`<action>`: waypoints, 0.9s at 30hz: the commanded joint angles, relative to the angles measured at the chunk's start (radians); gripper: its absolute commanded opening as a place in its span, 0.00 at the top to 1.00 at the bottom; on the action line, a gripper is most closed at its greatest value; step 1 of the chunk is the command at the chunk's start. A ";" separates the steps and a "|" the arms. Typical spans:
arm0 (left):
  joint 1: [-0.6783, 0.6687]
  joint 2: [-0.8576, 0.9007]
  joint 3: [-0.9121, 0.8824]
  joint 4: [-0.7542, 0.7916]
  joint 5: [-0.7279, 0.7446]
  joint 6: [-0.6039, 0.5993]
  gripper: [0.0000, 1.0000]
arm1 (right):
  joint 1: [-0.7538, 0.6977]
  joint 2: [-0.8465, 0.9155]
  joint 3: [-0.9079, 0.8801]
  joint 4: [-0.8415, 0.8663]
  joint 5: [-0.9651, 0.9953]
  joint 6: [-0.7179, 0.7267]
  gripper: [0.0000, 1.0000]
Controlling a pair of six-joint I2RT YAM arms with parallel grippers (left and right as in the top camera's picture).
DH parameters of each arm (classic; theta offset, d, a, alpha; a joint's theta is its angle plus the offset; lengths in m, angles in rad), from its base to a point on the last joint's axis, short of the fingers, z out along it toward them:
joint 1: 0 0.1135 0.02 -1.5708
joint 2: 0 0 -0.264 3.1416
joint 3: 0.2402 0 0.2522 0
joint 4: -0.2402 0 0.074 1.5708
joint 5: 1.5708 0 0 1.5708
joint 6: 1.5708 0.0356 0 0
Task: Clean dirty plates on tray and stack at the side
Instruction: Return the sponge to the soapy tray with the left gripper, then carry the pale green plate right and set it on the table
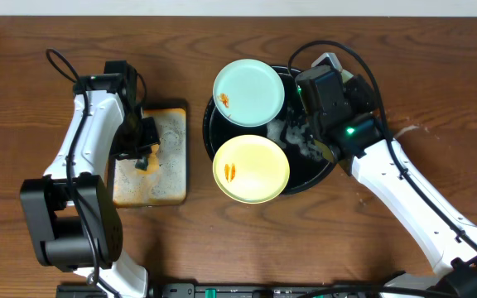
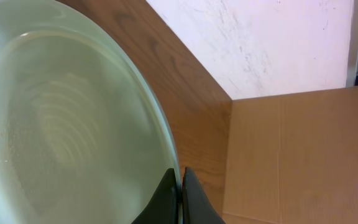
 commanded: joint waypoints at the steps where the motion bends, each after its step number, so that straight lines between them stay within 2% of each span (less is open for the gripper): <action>1: 0.003 0.001 0.000 -0.003 -0.009 0.017 0.92 | 0.008 -0.002 -0.002 0.009 0.034 0.000 0.99; 6: 0.003 0.001 0.000 -0.003 -0.009 0.017 0.92 | 0.008 -0.002 -0.002 0.009 0.039 0.006 0.99; 10: 0.003 0.001 0.000 -0.003 -0.009 0.017 0.92 | -0.024 -0.002 -0.002 0.002 -0.006 0.164 0.99; 12: 0.003 0.001 0.000 -0.006 -0.009 0.017 0.92 | -0.034 -0.012 0.001 0.002 -0.007 0.185 0.99; 18: 0.003 0.001 0.000 -0.013 -0.009 0.017 0.92 | -0.042 -0.051 0.006 0.007 -0.170 0.175 0.99; 22: 0.003 0.001 0.000 -0.014 -0.009 0.016 0.92 | -0.011 -0.059 0.007 0.000 -0.064 0.158 0.99; 25: 0.003 0.001 0.000 -0.013 -0.009 0.016 0.92 | -0.012 -0.035 0.002 0.031 -0.071 0.071 0.99; 27: 0.003 0.001 0.000 -0.014 -0.009 0.016 0.92 | -0.012 -0.021 0.002 0.039 0.021 0.057 0.99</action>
